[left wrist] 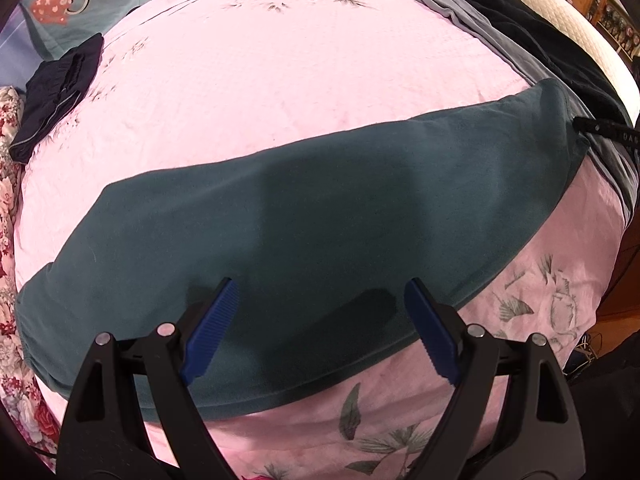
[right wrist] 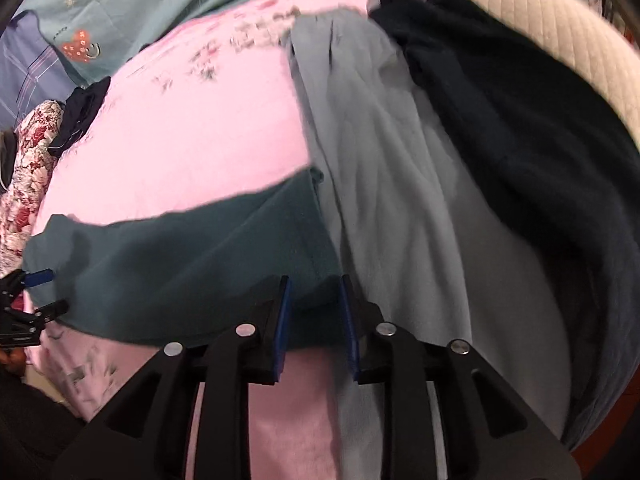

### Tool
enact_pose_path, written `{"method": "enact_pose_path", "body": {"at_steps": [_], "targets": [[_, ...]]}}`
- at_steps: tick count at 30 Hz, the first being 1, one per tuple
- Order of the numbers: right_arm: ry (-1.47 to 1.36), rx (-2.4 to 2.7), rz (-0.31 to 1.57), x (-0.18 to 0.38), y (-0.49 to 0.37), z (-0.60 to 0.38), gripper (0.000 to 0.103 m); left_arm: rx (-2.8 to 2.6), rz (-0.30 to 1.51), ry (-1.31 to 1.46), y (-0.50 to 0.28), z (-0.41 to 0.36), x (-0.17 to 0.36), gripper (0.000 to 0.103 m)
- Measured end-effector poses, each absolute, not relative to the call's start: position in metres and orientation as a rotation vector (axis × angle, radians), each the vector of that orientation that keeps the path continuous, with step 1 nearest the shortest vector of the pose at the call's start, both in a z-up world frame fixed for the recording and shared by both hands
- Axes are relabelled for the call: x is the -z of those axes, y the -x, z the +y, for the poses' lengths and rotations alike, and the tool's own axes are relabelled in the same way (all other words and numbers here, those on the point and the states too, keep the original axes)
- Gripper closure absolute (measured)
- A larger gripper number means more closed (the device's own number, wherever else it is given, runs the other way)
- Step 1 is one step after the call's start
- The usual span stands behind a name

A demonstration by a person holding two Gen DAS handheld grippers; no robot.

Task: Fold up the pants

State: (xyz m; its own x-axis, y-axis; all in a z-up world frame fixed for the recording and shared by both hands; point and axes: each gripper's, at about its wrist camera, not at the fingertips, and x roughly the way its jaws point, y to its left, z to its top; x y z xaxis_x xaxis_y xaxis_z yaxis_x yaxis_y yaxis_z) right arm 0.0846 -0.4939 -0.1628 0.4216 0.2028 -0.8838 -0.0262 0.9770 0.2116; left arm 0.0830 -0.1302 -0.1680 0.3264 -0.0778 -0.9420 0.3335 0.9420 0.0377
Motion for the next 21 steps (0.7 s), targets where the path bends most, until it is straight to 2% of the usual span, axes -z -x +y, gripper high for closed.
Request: {"method": "enact_pose_path", "body": {"at_steps": [1, 5, 9, 12, 14, 18, 21], "targets": [[-0.177, -0.141, 1.123, 0.157, -0.083, -0.494, 0.103, 0.270, 1.210, -0.243, -0.083, -0.130, 0.168, 0.016], [-0.261, -0.069, 1.065, 0.137, -0.069, -0.517, 0.103, 0.245, 1.214, -0.220, -0.083, -0.119, 0.172, 0.014], [-0.221, 0.045, 1.166, 0.155, -0.062, -0.528, 0.102, 0.235, 1.256, -0.166, -0.082, -0.107, 0.184, 0.012], [-0.257, -0.102, 1.100, 0.132, -0.068, -0.495, 0.091, 0.230, 1.260, -0.132, -0.077, -0.101, 0.188, 0.008], [-0.221, -0.185, 1.068, 0.122, -0.075, -0.463, 0.058, 0.241, 1.256, -0.148, -0.071, -0.099, 0.186, 0.008], [-0.143, -0.403, 1.067, 0.121, -0.095, -0.376, 0.057, 0.206, 1.190, -0.226, -0.046, -0.081, 0.170, 0.008], [-0.108, -0.562, 1.069, 0.120, -0.104, -0.313, 0.057, 0.105, 1.139, -0.181, -0.034, -0.029, 0.148, 0.008]]}}
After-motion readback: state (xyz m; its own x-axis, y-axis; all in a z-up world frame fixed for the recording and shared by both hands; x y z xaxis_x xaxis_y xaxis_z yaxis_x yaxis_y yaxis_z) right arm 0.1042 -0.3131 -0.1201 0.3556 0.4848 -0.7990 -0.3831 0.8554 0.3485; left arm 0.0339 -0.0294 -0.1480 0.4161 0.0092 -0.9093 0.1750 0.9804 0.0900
